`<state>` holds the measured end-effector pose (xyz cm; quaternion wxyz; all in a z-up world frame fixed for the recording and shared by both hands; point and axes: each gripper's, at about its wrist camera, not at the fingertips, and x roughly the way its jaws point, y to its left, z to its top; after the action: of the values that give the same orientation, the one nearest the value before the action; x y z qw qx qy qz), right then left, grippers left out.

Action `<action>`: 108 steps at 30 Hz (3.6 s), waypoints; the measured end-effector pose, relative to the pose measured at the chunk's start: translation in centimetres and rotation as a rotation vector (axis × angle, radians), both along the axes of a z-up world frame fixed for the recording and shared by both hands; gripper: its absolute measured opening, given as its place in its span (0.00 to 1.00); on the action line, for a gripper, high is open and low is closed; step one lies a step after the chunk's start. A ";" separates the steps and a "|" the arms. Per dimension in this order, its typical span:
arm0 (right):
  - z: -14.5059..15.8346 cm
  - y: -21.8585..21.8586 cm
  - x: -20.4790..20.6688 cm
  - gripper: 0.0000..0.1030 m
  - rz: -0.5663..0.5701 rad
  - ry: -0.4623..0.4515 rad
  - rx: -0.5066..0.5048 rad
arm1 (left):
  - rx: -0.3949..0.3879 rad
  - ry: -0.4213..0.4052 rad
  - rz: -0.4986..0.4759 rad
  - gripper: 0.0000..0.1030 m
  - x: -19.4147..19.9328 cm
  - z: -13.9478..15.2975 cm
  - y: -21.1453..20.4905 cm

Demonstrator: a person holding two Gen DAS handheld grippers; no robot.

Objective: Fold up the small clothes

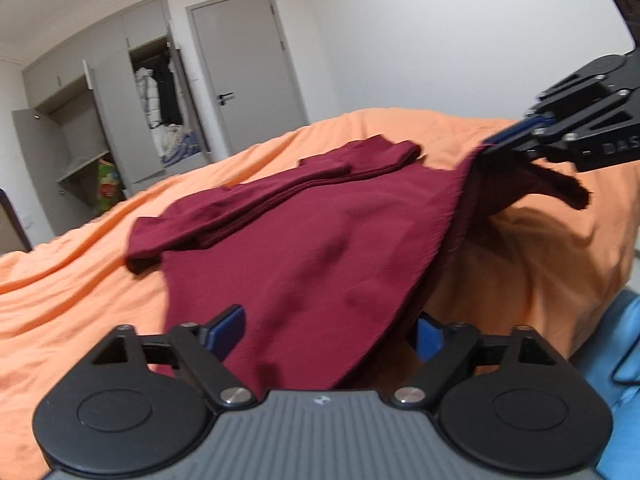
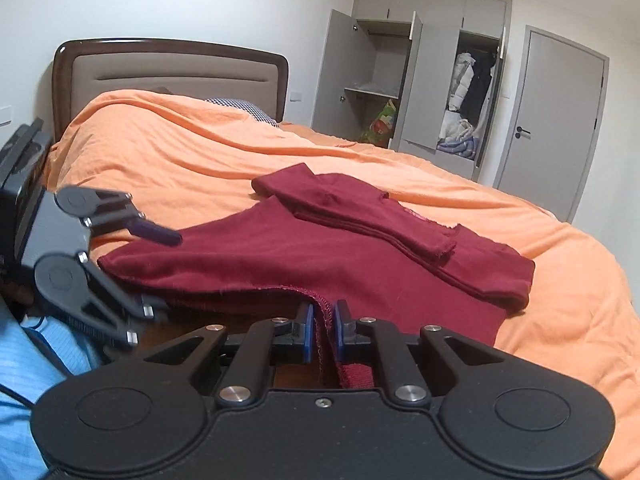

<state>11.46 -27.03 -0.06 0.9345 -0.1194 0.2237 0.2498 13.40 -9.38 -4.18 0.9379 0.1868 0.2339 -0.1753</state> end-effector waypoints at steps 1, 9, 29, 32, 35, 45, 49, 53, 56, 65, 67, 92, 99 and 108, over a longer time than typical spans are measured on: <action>-0.1 -0.1 -0.1 0.11 -0.002 0.005 0.002 | 0.016 -0.006 0.008 0.76 -0.1 0.1 0.5; -1.4 -0.2 -1.8 0.11 -0.008 0.047 -0.032 | 0.213 -0.041 0.067 0.55 -1.9 0.1 4.0; -8.2 0.4 -5.9 0.36 -0.049 -0.078 -0.396 | 0.314 -0.098 0.020 0.40 -2.3 -1.7 5.9; -7.6 0.0 -6.4 0.05 -0.085 -0.152 -0.378 | 0.292 -0.135 0.004 0.15 -2.8 -1.0 5.8; -6.5 -0.5 -6.9 0.04 -0.099 -0.203 -0.349 | 0.290 -0.198 -0.014 0.09 -3.4 -0.1 5.7; -3.4 -1.3 -7.9 0.01 -0.200 -0.372 -0.286 | 0.226 -0.343 0.051 0.04 -4.1 3.1 5.2; -1.9 -2.1 -8.7 0.01 -0.235 -0.441 -0.252 | 0.183 -0.389 0.050 0.04 -4.8 4.9 5.0; 0.5 -3.1 -10.0 0.00 -0.234 -0.505 -0.190 | 0.106 -0.361 0.054 0.03 -5.2 7.9 5.7; 2.7 -3.7 -11.1 0.00 -0.231 -0.549 -0.147 | -0.032 -0.321 0.057 0.03 -5.9 11.3 7.8; 10.0 -6.5 -15.2 0.00 -0.159 -0.579 -0.094 | -0.186 -0.332 -0.023 0.04 -9.9 18.7 12.8; 10.9 -7.3 -14.9 0.01 -0.157 -0.575 -0.073 | -0.205 -0.325 -0.056 0.04 -10.2 19.7 13.5; 8.1 -6.4 15.7 0.01 -0.117 -0.340 -0.175 | -0.117 0.083 0.011 0.05 20.1 17.2 12.7; 0.8 -4.7 24.4 0.01 -0.102 -0.062 -0.229 | -0.136 0.272 0.103 0.05 29.3 10.0 13.0; -4.0 -4.9 28.1 0.35 -0.181 0.159 -0.110 | -0.206 0.411 0.200 0.11 33.2 3.9 15.4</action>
<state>39.52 -31.92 -4.03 0.9245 -0.1298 0.3204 0.1605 46.61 6.05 -0.27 0.8973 0.0264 0.4181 -0.1388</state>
